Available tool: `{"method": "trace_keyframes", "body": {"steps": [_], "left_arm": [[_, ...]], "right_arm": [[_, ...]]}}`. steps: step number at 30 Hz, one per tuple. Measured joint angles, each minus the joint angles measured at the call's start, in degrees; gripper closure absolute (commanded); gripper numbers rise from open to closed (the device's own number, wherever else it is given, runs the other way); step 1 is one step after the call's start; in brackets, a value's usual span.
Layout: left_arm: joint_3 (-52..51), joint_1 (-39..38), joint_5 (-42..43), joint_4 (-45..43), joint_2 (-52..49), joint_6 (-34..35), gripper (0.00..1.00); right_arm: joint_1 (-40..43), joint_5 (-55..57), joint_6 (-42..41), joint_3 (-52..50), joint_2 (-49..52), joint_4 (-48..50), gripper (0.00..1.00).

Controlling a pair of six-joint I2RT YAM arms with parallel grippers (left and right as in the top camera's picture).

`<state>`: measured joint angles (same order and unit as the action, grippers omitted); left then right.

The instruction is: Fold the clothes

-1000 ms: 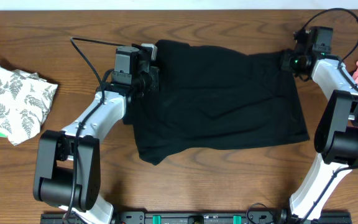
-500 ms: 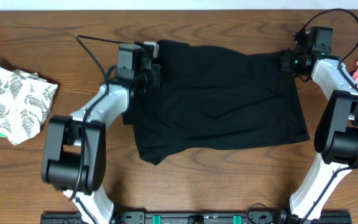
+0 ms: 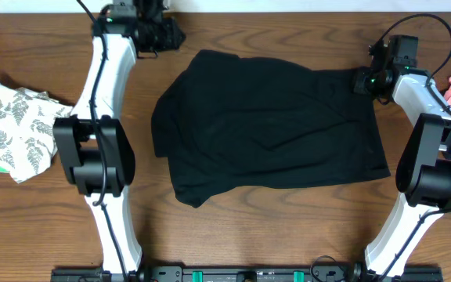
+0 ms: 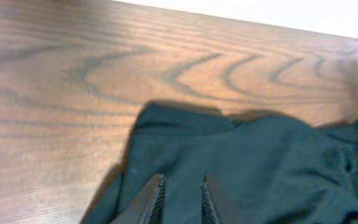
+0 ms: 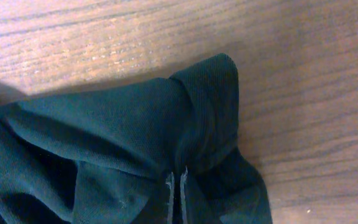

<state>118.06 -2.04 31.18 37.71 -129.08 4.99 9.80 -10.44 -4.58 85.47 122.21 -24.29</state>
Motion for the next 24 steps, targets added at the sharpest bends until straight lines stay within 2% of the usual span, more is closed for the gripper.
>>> {"method": "trace_keyframes", "body": {"steps": [7,14,18,24], "left_arm": [[1.3,1.1,9.3,1.7,-10.2,1.0,0.79],[1.2,1.0,11.7,2.4,-14.1,1.2,0.79],[1.2,1.0,10.8,3.1,-14.1,1.2,0.79],[1.2,1.0,4.7,4.5,-14.4,1.2,0.78]], "right_arm": [[0.0,0.0,0.0,0.0,0.0,-0.6,0.99],[0.0,0.2,0.0,0.0,0.0,-0.7,0.99],[0.0,0.2,0.0,0.0,0.0,-0.9,0.99],[0.0,0.3,0.0,0.0,0.0,-1.7,0.99]]}}
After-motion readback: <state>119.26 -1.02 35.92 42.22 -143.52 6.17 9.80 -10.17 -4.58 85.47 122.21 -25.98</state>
